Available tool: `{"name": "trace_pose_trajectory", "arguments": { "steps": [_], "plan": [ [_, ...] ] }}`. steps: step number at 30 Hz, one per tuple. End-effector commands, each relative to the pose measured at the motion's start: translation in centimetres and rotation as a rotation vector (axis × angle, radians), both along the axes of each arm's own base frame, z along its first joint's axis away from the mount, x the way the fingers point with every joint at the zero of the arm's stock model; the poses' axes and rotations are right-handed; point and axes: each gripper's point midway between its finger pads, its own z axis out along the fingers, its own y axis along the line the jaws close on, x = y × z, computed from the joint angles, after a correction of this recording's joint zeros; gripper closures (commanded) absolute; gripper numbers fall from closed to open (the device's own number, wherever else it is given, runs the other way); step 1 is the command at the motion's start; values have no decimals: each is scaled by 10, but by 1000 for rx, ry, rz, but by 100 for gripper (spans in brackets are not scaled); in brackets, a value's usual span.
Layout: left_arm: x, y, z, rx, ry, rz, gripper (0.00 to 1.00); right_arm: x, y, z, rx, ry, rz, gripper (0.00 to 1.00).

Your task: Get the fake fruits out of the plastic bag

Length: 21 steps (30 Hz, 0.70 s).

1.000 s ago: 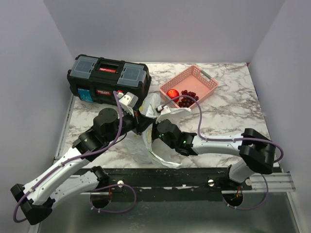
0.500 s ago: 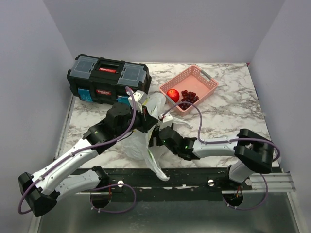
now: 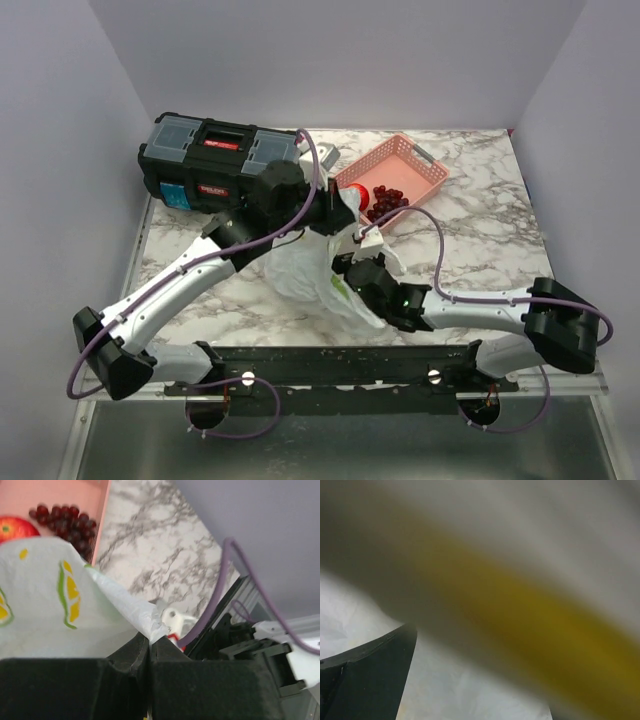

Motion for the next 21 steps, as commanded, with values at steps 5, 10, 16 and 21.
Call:
{"name": "trace_pose_trajectory", "arguments": {
  "steps": [5, 10, 16, 21],
  "plan": [
    [9, -4, 97, -14, -208, -54, 100, 33, -7, 59, -10, -74, -85, 0],
    [3, 10, 66, 30, -179, -26, 100, 26, -9, 56, 16, -50, -60, 0],
    [-12, 35, -21, 132, -49, 25, 100, -4, -22, 11, 88, 100, -40, 1],
    [-24, 64, -50, 160, -35, 95, 100, -24, -23, 21, 204, 121, 38, 1]
  ]
}}
